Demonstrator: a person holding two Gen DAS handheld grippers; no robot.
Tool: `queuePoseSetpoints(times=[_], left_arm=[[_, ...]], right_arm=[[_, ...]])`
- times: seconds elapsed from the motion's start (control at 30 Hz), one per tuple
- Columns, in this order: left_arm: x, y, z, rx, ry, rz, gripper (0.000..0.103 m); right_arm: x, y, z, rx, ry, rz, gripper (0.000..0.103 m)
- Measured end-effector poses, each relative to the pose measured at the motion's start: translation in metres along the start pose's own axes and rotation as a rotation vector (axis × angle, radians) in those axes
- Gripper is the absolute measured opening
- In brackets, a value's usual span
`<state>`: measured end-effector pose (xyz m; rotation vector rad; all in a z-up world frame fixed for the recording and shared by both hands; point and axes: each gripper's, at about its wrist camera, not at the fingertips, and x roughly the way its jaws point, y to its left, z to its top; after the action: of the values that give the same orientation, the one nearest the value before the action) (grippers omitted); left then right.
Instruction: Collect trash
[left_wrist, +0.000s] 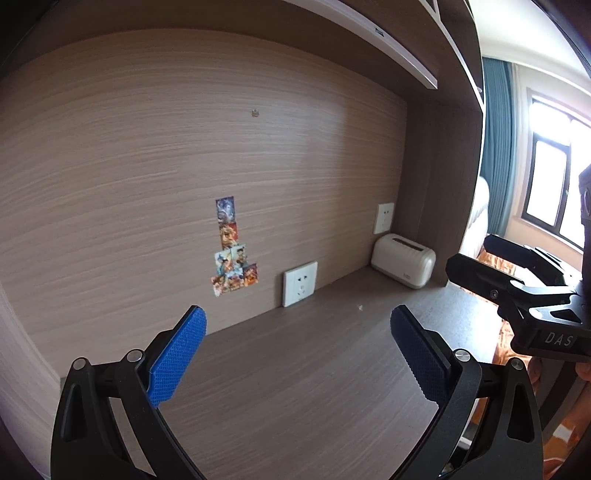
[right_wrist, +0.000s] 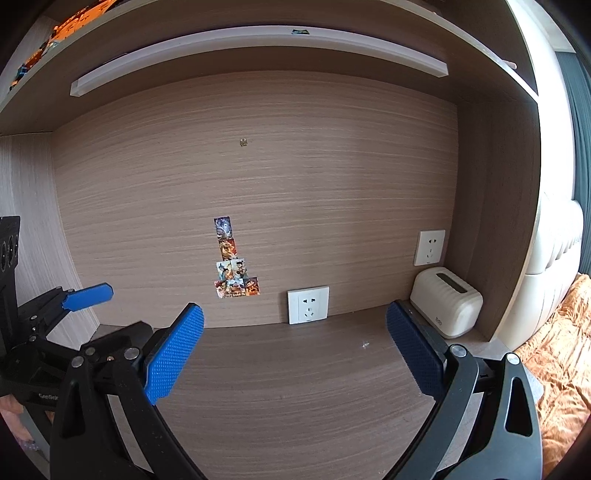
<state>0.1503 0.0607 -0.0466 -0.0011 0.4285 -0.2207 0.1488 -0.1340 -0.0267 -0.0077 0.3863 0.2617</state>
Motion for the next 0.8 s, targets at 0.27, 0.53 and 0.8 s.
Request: queuePoseSetpoints(times=[0.27, 0.53, 0.8], left_arm=[[0.004, 0.008, 0.007, 0.017, 0.006, 0.000, 0.098], [0.013, 0.007, 0.008, 0.048, 0.011, -0.001, 0.098], [0.019, 0.006, 0.008, 0.054, 0.020, -0.024, 0.098]], right_arm=[[0.004, 0.003, 0.001, -0.004, 0.001, -0.002, 0.098], [0.005, 0.006, -0.001, 0.000, 0.010, -0.019, 0.098], [0.005, 0.007, -0.004, 0.009, 0.015, -0.059, 0.098]])
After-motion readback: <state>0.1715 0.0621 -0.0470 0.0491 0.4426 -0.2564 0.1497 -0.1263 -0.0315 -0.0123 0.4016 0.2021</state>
